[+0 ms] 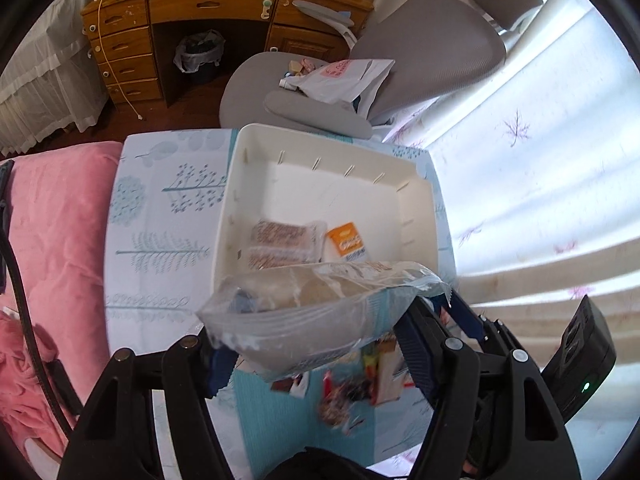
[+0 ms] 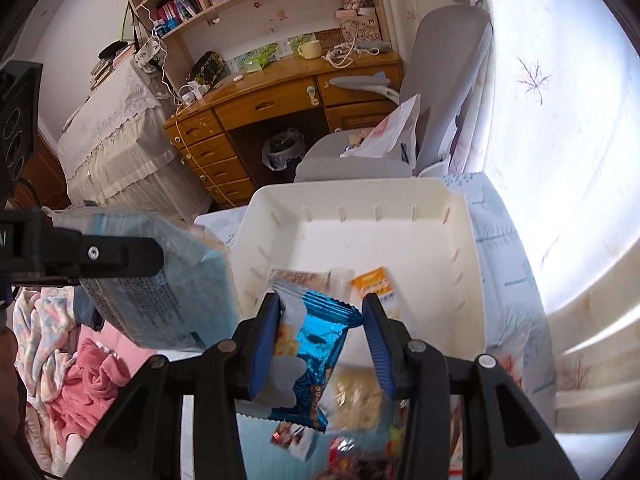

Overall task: Organize snacks
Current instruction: 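Carry both held snacks into the white basket and open both tools, then withdraw both open tools from the basket toward the remaining snacks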

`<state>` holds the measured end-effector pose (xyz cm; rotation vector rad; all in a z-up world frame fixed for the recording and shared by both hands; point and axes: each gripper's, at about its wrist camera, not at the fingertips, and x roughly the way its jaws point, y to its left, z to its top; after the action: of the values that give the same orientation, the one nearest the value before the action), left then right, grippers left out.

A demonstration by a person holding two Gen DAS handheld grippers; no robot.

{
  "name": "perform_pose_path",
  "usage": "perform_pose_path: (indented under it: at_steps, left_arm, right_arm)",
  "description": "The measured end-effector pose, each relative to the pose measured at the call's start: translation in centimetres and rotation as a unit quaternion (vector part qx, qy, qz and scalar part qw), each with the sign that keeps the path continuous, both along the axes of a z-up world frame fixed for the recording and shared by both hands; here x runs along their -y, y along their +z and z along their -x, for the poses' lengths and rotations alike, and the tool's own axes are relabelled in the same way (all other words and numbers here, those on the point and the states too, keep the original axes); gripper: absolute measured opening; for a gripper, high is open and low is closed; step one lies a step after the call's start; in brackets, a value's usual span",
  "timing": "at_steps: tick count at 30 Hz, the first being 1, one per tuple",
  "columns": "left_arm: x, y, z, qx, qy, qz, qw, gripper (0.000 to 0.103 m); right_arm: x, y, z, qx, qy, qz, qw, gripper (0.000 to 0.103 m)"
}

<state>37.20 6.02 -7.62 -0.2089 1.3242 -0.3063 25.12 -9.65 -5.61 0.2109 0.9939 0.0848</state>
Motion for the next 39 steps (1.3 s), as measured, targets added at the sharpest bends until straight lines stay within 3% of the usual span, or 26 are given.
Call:
perform_pose_path:
  at_steps: [11,13,15,18,22,31,39]
  left_arm:
    - [3.6,-1.8,-3.5,0.022,0.014,0.030,0.9992,0.068]
    - [4.0,-2.2,-4.0,0.022,0.017,0.034,0.9990,0.073]
    - [4.4,-2.6,-4.4,0.019,0.022,0.034,0.9990,0.089]
    - [4.8,-2.6,-4.8,0.024,0.029,0.048,0.9981,0.092]
    - [5.2,-2.7,-4.9,0.023,0.033,0.038,0.9985,0.095]
    - [4.3,-2.1,-2.8,0.020,0.038,0.041,0.9982,0.095]
    - [2.1,-0.2,1.6,0.030,0.031,0.048,0.9979,0.095]
  right_arm:
    - [3.7,-1.9,-1.9,0.016,0.001,-0.011,1.000,0.043]
    - [4.2,-2.2,-2.2,0.017,0.002,-0.012,1.000,0.045]
    - [4.6,-2.6,-2.5,0.010,0.002,-0.012,1.000,0.047]
    - [5.5,-3.4,-2.9,-0.009,0.000,-0.028,1.000,0.062]
    - [6.5,-4.0,-3.0,-0.019,-0.009,-0.041,0.999,0.066]
    - [6.8,-3.7,-2.2,-0.026,-0.019,-0.065,0.997,0.070]
    - [5.7,-1.8,0.5,-0.020,-0.034,-0.077,0.996,0.073]
